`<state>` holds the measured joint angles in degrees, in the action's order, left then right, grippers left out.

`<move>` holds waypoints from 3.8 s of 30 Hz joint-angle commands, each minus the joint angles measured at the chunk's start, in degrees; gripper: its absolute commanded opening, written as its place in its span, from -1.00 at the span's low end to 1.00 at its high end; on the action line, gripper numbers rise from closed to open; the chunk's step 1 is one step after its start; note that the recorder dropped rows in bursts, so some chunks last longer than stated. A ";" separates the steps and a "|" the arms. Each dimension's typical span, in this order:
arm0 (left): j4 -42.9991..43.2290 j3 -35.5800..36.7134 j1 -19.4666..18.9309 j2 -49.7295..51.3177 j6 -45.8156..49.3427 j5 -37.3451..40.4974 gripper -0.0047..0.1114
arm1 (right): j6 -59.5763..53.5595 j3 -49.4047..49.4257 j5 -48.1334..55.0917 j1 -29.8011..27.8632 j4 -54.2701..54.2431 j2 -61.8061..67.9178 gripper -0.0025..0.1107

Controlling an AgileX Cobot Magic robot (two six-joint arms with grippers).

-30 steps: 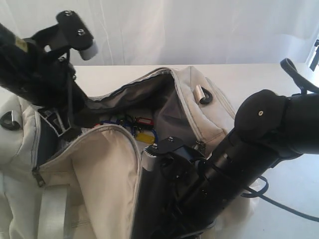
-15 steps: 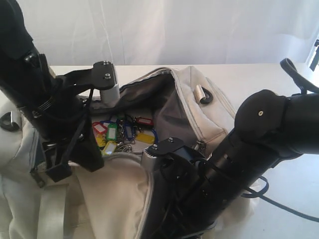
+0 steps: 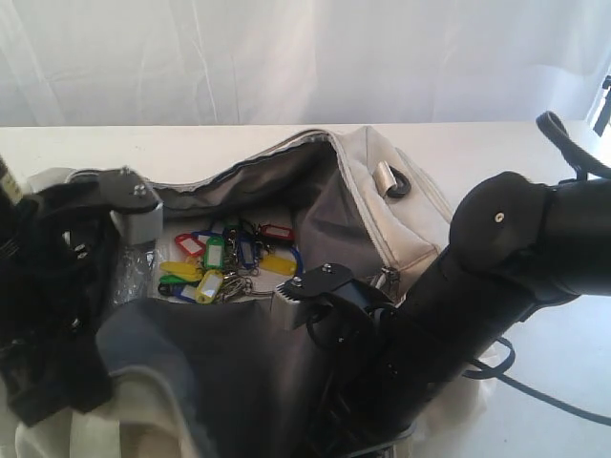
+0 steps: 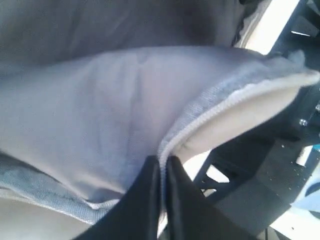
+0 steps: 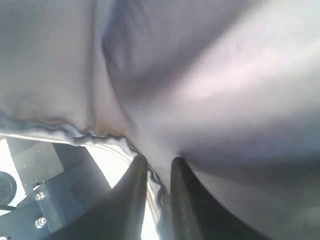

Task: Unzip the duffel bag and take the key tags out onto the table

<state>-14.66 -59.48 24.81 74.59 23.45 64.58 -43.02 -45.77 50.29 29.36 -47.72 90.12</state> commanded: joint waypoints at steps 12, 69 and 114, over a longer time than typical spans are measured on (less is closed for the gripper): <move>6.02 15.36 -0.07 -7.82 -11.84 5.38 -0.45 | -0.40 -0.33 -2.04 0.19 -0.01 -0.12 -0.66; -21.45 5.69 -0.07 4.10 26.62 5.38 -0.92 | 5.85 -12.85 8.01 0.19 4.82 -12.29 -0.66; 18.52 22.75 -0.07 -39.26 -22.52 -16.81 -0.92 | 35.02 -53.12 0.27 -2.57 45.41 31.38 0.18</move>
<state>4.62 -37.16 24.81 35.75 1.59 47.60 -8.33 -98.48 49.37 28.61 -4.10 121.56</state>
